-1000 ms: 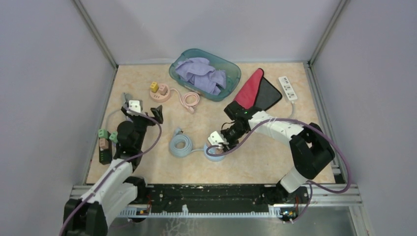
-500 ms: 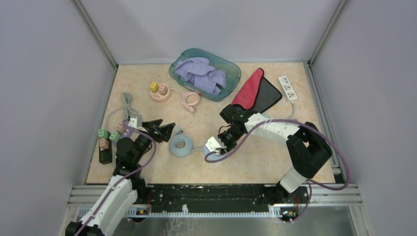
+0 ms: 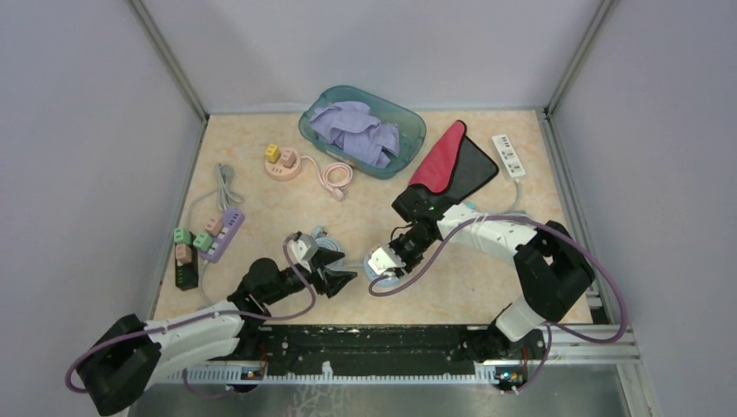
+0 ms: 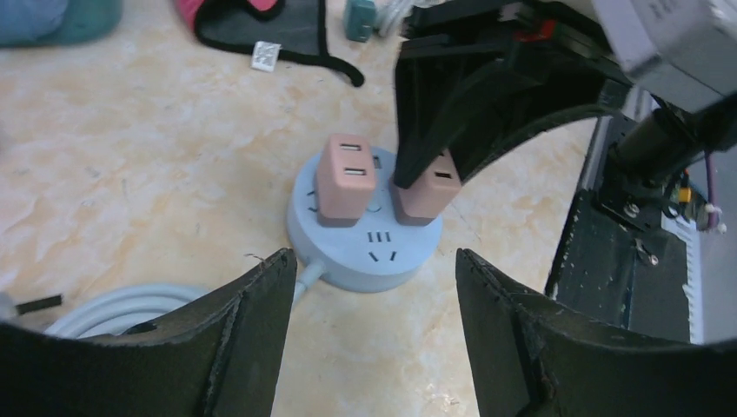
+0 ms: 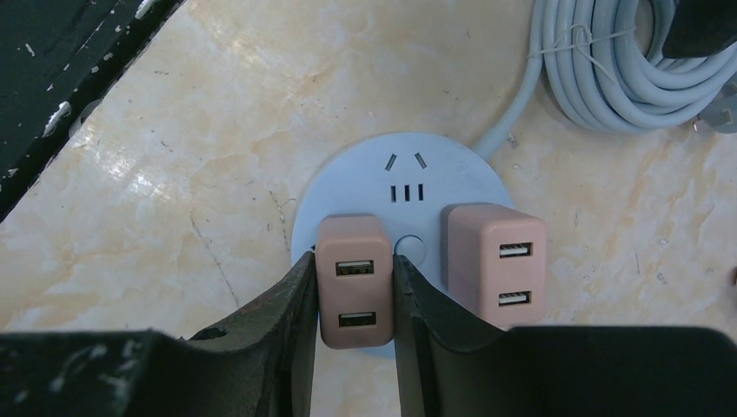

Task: Pull the plug off the socket
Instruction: Remove the plug from the socket.

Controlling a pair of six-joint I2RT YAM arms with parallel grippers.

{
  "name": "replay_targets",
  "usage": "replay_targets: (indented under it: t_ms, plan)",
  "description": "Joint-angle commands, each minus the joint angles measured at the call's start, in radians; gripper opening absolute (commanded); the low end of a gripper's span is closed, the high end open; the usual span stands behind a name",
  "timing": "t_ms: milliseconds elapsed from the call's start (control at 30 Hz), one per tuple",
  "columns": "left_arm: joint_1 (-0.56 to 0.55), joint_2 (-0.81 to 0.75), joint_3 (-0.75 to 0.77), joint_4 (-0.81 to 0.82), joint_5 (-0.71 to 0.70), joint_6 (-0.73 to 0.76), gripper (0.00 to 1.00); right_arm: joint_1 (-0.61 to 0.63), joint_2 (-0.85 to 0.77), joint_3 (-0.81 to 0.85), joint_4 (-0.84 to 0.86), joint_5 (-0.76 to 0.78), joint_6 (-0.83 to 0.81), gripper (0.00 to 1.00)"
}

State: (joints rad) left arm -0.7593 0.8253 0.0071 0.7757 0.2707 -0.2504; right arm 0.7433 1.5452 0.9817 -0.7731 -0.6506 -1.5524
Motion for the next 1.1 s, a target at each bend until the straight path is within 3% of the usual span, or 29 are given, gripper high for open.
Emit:
replay_targets:
  t_ms: [0, 133, 233, 467, 867, 1067]
  plan:
    - [-0.118, 0.084, -0.031, 0.199, -0.099, 0.176, 0.72, -0.002, -0.025, -0.019, -0.066, 0.012, -0.025, 0.04]
    - [-0.173, 0.229, 0.0, 0.253, -0.096, 0.288, 0.7, -0.007, -0.024, -0.017, -0.073, 0.011, -0.031, 0.02]
    - [-0.185, 0.38, 0.041, 0.303, -0.106, 0.328, 0.63, -0.008, -0.024, -0.014, -0.081, 0.009, -0.037, 0.02]
    - [-0.215, 0.652, 0.095, 0.59, -0.162, 0.344, 0.59, -0.012, -0.023, -0.019, -0.076, 0.004, -0.037, 0.02]
    - [-0.27, 0.86, 0.207, 0.661, -0.283, 0.385, 0.45, -0.012, -0.02, -0.02, -0.072, -0.005, -0.038, 0.02]
    - [-0.27, 0.921, 0.208, 0.761, -0.288, 0.377, 0.45, -0.011, -0.02, -0.021, -0.07, -0.007, -0.038, 0.02]
